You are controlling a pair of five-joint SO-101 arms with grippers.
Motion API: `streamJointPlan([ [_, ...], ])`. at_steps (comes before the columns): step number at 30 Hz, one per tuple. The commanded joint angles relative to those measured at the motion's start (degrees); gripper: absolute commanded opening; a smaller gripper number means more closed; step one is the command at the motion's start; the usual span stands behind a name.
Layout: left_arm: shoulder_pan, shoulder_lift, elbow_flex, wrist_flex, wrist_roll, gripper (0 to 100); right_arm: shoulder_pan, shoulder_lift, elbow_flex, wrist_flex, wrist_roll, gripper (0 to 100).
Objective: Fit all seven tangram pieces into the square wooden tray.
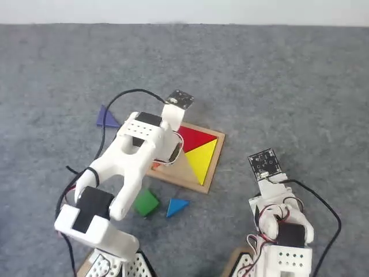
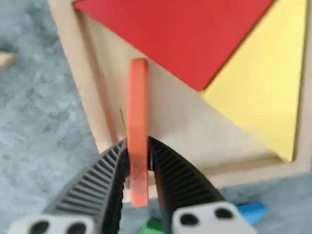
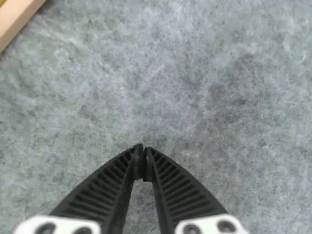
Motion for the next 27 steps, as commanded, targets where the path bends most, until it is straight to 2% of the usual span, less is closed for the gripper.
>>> streamJointPlan([
  [1,0.62,-2.90,-1.63,-4.66,8.79,1,-0.22,-0.92,0.97,0.13,0.44,0.8],
  [4,0.53,-2.90,-1.63,-7.47,14.77,1,-0.22,-0.92,0.97,0.13,0.44,0.8],
  [12,0.53,-2.90,-1.54,-8.00,23.47,1,-0.22,-0.92,0.97,0.13,0.44,0.8],
  [27,0.53,-2.90,-0.92,-7.91,23.65,1,-0.22,-0.92,0.97,0.13,0.44,0.8],
])
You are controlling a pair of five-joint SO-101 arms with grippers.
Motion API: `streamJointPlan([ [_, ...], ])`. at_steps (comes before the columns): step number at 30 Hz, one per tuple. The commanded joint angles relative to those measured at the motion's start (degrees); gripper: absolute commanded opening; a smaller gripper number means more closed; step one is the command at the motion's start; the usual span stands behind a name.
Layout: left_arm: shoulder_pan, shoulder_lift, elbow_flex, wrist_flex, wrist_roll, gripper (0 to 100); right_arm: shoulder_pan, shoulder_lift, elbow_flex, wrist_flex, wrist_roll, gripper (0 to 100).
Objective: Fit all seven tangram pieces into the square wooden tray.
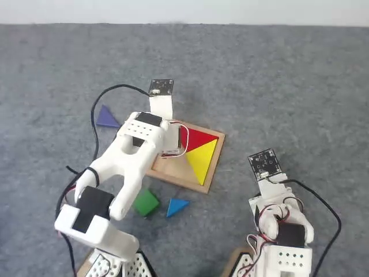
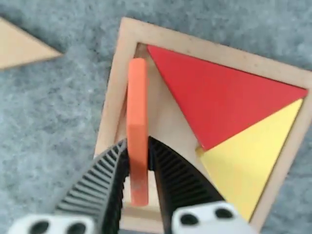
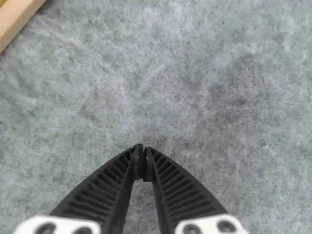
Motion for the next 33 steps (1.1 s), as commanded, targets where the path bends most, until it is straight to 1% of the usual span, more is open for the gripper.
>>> streamJointPlan([
  [1,0.53,-2.90,-0.92,-0.88,0.79,1,-0.22,-0.92,0.97,0.13,0.44,0.8],
  [6,0.53,-2.90,-0.92,-0.88,0.53,1,-0.22,-0.92,0.97,0.13,0.44,0.8],
  [9,0.62,-2.90,-0.92,-0.88,-1.76,1,-0.22,-0.92,0.97,0.13,0.44,0.8],
  [18,0.70,-2.90,-0.66,-0.88,-2.11,1,-0.22,-0.92,0.97,0.13,0.44,0.8],
  [23,3.60,-2.90,-0.66,0.09,-2.20,1,-0.22,-0.92,0.97,0.13,0.44,0.8],
  [26,3.96,-2.90,-0.66,0.09,-2.29,1,-0.22,-0.92,0.97,0.13,0.44,0.8],
  [33,4.22,-2.81,-0.57,0.26,-7.82,1,-0.22,-0.92,0.97,0.13,0.44,0.8],
])
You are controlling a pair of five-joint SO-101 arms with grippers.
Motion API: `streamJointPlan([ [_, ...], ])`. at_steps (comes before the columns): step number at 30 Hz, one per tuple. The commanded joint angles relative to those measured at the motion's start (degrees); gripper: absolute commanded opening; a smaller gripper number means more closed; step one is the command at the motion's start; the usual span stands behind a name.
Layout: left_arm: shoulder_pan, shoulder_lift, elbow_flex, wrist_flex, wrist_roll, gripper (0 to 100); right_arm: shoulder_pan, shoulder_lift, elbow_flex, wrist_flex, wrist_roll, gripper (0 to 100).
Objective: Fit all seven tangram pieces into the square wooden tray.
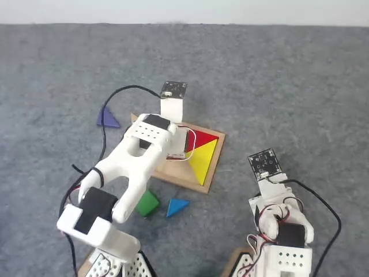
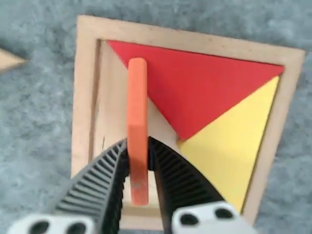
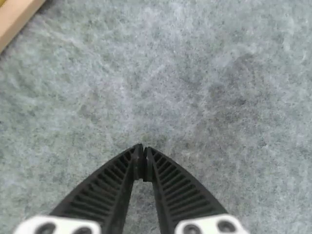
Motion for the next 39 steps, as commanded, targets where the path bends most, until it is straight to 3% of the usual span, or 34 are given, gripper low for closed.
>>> streamJointPlan([
  [1,0.35,-2.73,-0.31,0.26,-3.60,1,-0.22,-0.92,0.97,0.13,0.44,0.8],
  [9,0.18,1.67,0.04,0.00,-3.78,1,-0.22,-0.92,0.97,0.13,0.44,0.8],
  [20,-0.18,-2.73,1.01,0.18,-7.03,2,-0.22,-0.92,0.97,0.13,0.44,0.8],
  [28,-3.96,-9.93,4.18,-0.09,-9.85,17,-0.22,-0.92,0.97,0.13,0.44,0.8],
  [39,-6.51,-9.85,4.35,-1.23,-10.20,18,-0.22,-0.92,0.97,0.13,0.44,0.8],
])
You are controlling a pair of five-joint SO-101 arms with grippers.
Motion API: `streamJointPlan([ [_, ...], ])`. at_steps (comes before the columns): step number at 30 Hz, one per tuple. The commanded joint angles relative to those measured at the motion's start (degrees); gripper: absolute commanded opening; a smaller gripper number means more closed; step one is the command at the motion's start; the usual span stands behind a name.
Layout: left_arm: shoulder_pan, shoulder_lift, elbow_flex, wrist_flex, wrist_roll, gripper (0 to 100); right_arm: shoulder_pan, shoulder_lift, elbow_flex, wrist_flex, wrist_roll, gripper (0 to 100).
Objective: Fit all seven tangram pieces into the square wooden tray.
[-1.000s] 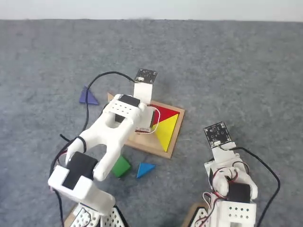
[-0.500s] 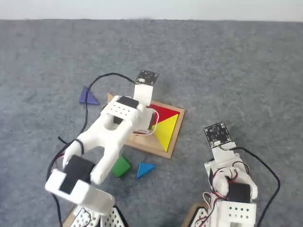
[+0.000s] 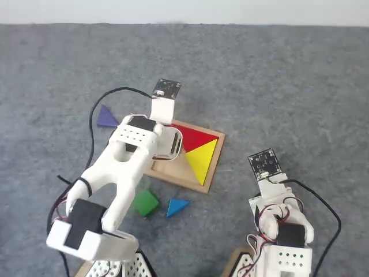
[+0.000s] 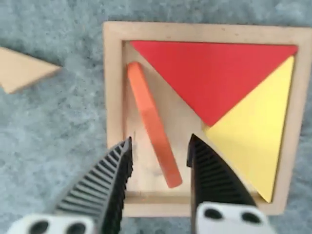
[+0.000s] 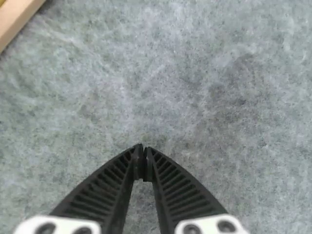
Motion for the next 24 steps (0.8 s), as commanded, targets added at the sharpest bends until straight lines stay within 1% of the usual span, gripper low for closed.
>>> streamJointPlan([
  [1,-2.11,-2.99,-0.22,-1.49,-0.62,18,-0.22,-0.92,0.97,0.13,0.44,0.8],
  [5,-3.87,-2.99,-0.48,-1.76,-1.58,18,-0.22,-0.92,0.97,0.13,0.44,0.8],
  [15,-3.96,-2.99,-0.48,-1.76,-2.81,18,-0.22,-0.92,0.97,0.13,0.44,0.8],
  [19,-3.96,-2.99,-0.48,-1.76,-3.87,15,-0.22,-0.92,0.97,0.13,0.44,0.8],
  [24,-3.87,-2.90,-0.48,-1.58,-3.87,15,-0.22,-0.92,0.97,0.13,0.44,0.8],
])
